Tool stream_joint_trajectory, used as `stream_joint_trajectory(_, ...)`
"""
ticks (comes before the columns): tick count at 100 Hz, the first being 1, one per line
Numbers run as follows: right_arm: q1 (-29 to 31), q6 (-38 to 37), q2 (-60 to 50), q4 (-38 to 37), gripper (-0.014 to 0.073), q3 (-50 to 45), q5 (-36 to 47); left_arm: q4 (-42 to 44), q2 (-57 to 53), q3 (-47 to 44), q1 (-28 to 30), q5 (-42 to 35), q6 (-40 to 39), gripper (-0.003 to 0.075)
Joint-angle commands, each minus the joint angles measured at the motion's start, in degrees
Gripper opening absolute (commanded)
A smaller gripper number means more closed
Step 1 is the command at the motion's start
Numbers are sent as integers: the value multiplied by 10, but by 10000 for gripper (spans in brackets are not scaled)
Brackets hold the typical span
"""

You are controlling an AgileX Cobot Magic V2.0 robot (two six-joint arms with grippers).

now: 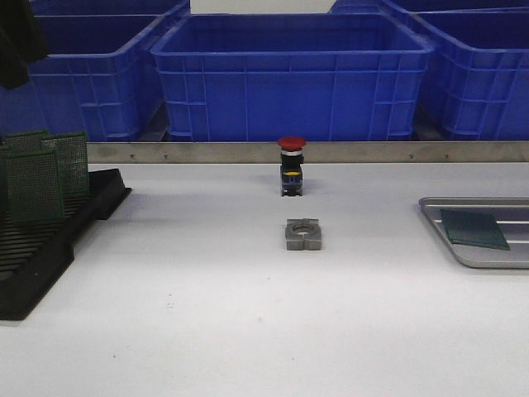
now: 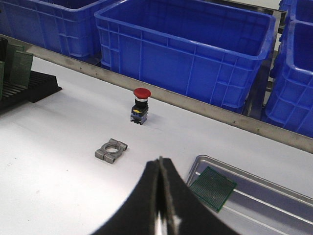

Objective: Place circuit board on tray
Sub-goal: 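Withdraw the right gripper and move the left gripper back toward the rack, then lower the left gripper into the rack and grasp another green board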

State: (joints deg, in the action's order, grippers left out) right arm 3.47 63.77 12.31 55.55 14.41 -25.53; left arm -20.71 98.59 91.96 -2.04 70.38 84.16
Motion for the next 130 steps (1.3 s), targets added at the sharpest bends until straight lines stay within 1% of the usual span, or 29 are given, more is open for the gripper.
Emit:
stream_joint_trajectory(1,-1,2,5,19,-113,14,19,-12,-21,17,13,8,4,472)
stream_joint_trajectory(20,-1,2,5,19,-113,14,19,-13,10,13,27,1,4,472)
stream_joint_trajectory(42,-1,2,5,19,-113,14,19,-13,61,12,27,-42,4,472)
stream_joint_trajectory(90,-1,2,5,19,-113,14,19,-15,126,12,27,-50,4,469)
stream_joint_trajectory(95,-1,2,5,19,-113,14,19,-15,130,12,27,-48,4,443)
stream_joint_trajectory(100,-1,2,5,19,-113,14,19,-15,132,12,27,-45,4,391)
stream_joint_trajectory(107,-1,2,5,19,-113,14,19,-15,134,12,27,-40,4,284)
stream_joint_trajectory(119,-1,2,5,19,-113,14,19,-15,134,14,27,-38,4,73)
stream_joint_trajectory(124,-1,2,5,19,-113,14,19,-15,134,14,27,-39,4,-1)
stream_joint_trajectory(126,-1,2,5,19,-113,14,19,-15,134,14,27,-39,5,-20)
stream_joint_trajectory(130,-1,2,5,19,-113,14,19,-15,134,14,27,-39,5,-20)
